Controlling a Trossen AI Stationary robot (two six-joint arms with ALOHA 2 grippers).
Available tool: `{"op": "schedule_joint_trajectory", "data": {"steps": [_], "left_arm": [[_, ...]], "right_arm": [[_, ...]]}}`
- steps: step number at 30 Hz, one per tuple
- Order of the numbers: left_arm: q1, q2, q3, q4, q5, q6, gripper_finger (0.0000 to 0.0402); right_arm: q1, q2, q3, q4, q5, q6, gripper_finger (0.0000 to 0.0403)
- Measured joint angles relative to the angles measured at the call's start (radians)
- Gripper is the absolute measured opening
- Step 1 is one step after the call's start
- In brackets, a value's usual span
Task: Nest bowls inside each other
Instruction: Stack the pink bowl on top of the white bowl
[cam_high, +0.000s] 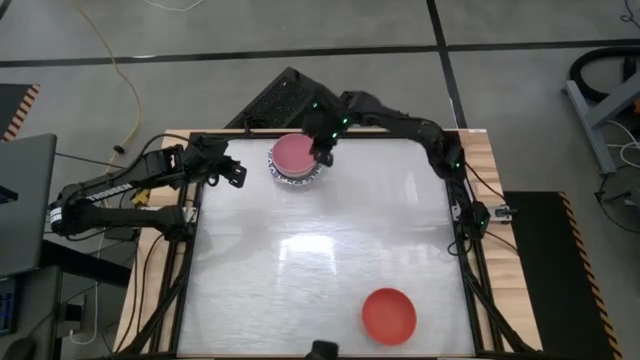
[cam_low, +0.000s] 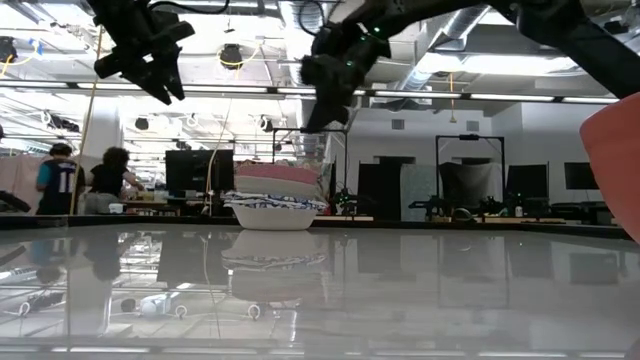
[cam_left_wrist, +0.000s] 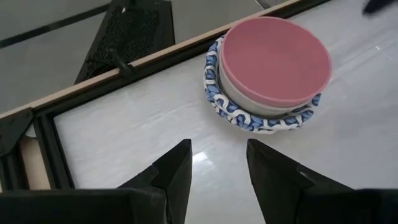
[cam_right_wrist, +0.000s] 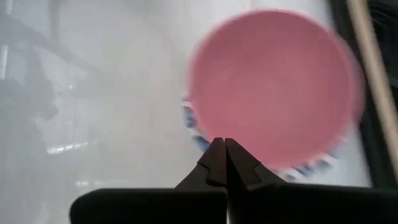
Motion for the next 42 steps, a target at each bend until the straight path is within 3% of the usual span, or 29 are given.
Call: {"op": "schedule_joint_trajectory", "data": {"steps": [8,42], "left_arm": [[0.0,0.0,0.0,0.0,0.008,-0.001,0.0142],[0.0,0.0,0.0,-0.006,0.017,0.007,0.0142]], "right_arm": [[0.092,0.066,0.0,0.092,0.035,-0.006,0.0003],[0.105,0.13,0.0,0.059,0.086,0.003,0.0004]]}}
